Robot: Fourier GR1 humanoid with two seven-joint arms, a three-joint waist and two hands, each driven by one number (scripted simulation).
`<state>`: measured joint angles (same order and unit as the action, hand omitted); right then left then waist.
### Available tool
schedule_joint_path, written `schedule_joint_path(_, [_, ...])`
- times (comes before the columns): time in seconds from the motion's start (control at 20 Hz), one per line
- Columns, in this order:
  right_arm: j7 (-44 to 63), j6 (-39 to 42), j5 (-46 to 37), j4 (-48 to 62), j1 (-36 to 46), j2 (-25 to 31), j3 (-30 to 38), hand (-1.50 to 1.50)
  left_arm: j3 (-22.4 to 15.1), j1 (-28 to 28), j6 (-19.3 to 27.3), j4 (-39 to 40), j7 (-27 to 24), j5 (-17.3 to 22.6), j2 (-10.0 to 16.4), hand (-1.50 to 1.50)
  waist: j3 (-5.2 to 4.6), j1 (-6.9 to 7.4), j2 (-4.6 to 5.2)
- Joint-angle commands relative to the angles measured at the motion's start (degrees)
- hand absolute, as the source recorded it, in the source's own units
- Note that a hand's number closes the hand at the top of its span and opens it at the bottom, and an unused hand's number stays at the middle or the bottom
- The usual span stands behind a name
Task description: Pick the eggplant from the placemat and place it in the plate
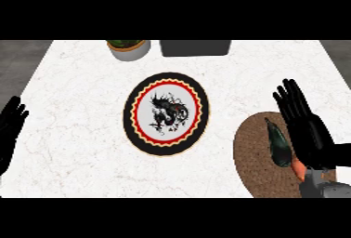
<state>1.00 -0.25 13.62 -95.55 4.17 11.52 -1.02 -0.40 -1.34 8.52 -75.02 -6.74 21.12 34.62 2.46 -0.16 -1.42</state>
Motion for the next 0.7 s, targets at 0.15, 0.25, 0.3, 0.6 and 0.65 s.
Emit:
schedule_joint_path(0.15, [4.06, 6.69, 0.62, 8.92, 11.01, -0.4, -5.72, 1.5, -3.32, -8.99, -1.5, -9.33, 1.69, -2.06, 0.49, 0.0, -2.31, 1.96, 1.71])
schedule_joint_path(0.25, [4.06, 8.65, -0.82, 13.51, 14.78, -3.23, -10.36, 1.5, -5.98, -13.82, -2.06, -12.0, 1.05, -3.13, -1.14, 0.0, -2.27, 2.73, 2.16])
schedule_joint_path(0.3, [6.82, 7.21, -19.22, 10.9, 10.68, 13.84, -12.33, 1.5, -4.93, -10.54, -2.8, -9.34, 0.5, -1.88, -0.91, 0.0, -4.65, 1.83, 1.72])
schedule_joint_path(0.6, [5.57, -14.49, -26.75, 22.41, 6.9, -6.38, -16.35, -1.5, -7.02, -12.9, -2.16, -11.74, 4.71, -1.87, -3.33, 0.0, -2.36, 0.91, 1.69])
schedule_joint_path(0.65, [4.2, -14.95, -24.12, 21.8, 6.05, -5.98, -13.22, -1.5, -7.81, -15.41, 0.18, -13.24, 7.84, -3.19, -3.71, 0.0, -2.31, 0.14, 1.54])
